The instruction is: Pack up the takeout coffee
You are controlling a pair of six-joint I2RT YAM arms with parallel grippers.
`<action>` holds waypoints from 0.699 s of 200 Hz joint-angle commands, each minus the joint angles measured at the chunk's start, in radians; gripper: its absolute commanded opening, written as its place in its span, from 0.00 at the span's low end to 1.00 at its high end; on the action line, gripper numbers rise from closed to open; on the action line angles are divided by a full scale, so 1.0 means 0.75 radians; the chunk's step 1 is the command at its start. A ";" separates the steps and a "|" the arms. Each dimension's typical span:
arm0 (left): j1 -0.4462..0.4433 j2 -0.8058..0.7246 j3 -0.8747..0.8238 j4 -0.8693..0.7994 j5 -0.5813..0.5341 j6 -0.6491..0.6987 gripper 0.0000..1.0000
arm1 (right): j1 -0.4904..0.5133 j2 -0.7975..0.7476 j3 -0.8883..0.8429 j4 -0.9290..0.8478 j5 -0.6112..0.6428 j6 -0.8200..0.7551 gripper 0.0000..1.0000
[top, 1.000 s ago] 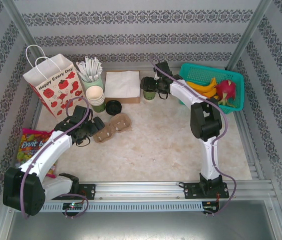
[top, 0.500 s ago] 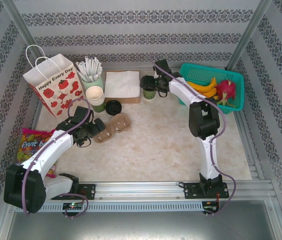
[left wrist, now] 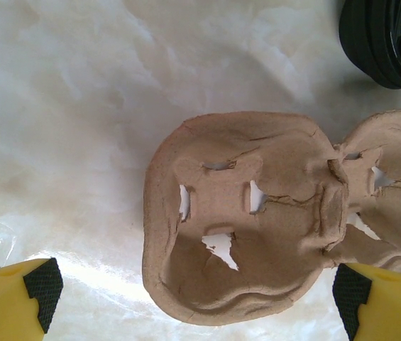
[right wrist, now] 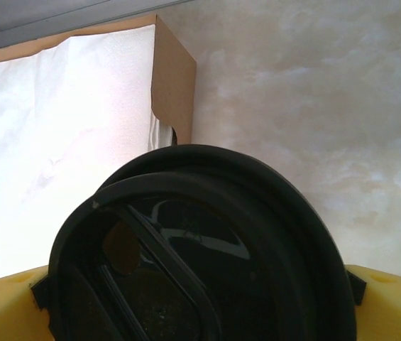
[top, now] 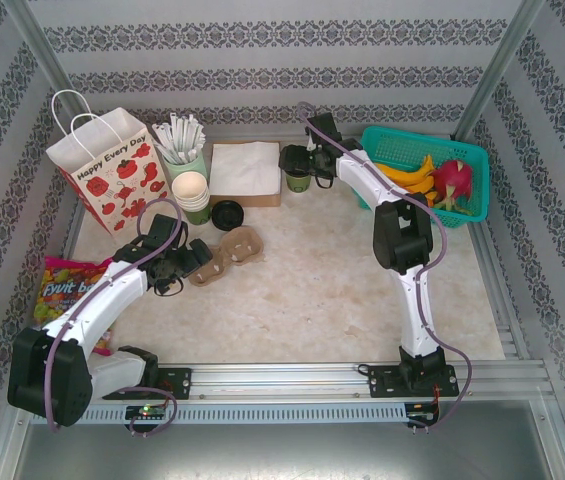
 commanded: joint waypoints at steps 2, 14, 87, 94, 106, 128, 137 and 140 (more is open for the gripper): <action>0.022 -0.001 -0.013 0.016 0.011 -0.022 1.00 | -0.019 -0.025 0.020 -0.095 0.035 -0.056 0.97; 0.022 0.000 -0.013 0.016 0.014 -0.022 1.00 | -0.020 -0.043 0.021 -0.098 0.044 -0.067 0.97; 0.022 -0.002 -0.011 0.012 0.021 -0.016 1.00 | -0.041 -0.061 0.028 -0.106 0.038 -0.076 0.98; 0.022 -0.001 -0.012 0.013 0.022 -0.017 1.00 | -0.042 -0.061 0.032 -0.106 0.038 -0.075 0.98; 0.023 -0.002 -0.012 0.014 0.022 -0.018 1.00 | -0.044 -0.063 0.036 -0.109 0.038 -0.075 0.98; 0.022 -0.001 -0.016 0.016 0.024 -0.016 1.00 | -0.047 -0.070 0.048 -0.112 0.033 -0.072 0.98; 0.023 -0.002 -0.019 0.015 0.021 -0.016 1.00 | -0.046 -0.078 0.049 -0.111 0.028 -0.069 0.98; 0.023 0.000 -0.020 0.017 0.019 -0.016 1.00 | -0.047 -0.080 0.050 -0.110 0.028 -0.068 0.98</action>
